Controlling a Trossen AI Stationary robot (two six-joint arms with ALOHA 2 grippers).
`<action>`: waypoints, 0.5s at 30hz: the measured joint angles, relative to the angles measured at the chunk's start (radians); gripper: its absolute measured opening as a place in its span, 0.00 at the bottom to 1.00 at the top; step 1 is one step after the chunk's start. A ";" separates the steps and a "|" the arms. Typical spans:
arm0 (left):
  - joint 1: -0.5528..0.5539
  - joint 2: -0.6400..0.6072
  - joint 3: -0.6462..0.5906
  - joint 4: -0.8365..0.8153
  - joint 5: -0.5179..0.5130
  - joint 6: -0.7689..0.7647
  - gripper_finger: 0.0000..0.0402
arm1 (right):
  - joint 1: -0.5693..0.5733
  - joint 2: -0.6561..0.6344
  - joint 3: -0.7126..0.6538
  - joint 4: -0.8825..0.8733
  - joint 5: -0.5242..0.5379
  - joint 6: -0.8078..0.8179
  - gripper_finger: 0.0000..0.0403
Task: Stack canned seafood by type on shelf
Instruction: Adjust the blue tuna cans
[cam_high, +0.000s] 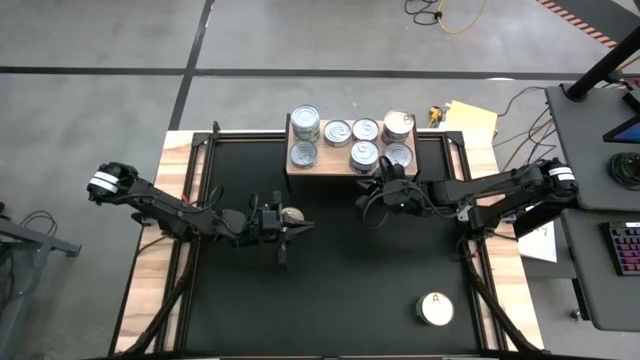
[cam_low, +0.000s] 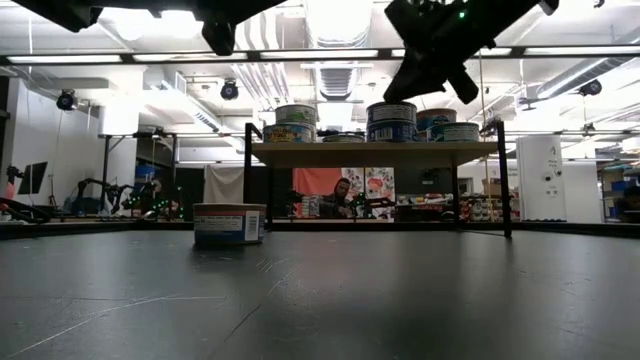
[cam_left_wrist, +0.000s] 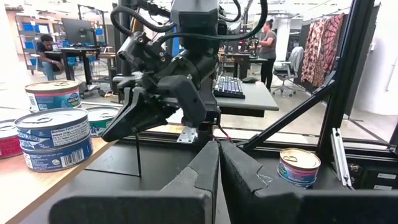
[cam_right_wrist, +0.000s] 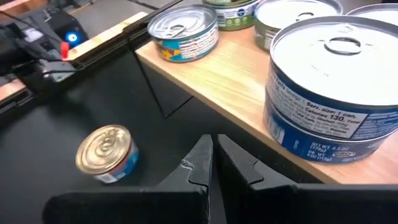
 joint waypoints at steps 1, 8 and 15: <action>0.000 0.000 0.000 0.000 0.000 0.000 0.00 | -0.002 0.009 0.000 0.007 0.012 0.000 0.03; 0.001 0.000 -0.001 -0.002 -0.001 0.003 0.00 | -0.039 0.071 0.000 0.051 0.064 0.003 0.03; 0.001 0.000 -0.001 -0.019 -0.001 0.003 0.00 | -0.051 0.085 0.000 0.057 0.124 0.051 0.03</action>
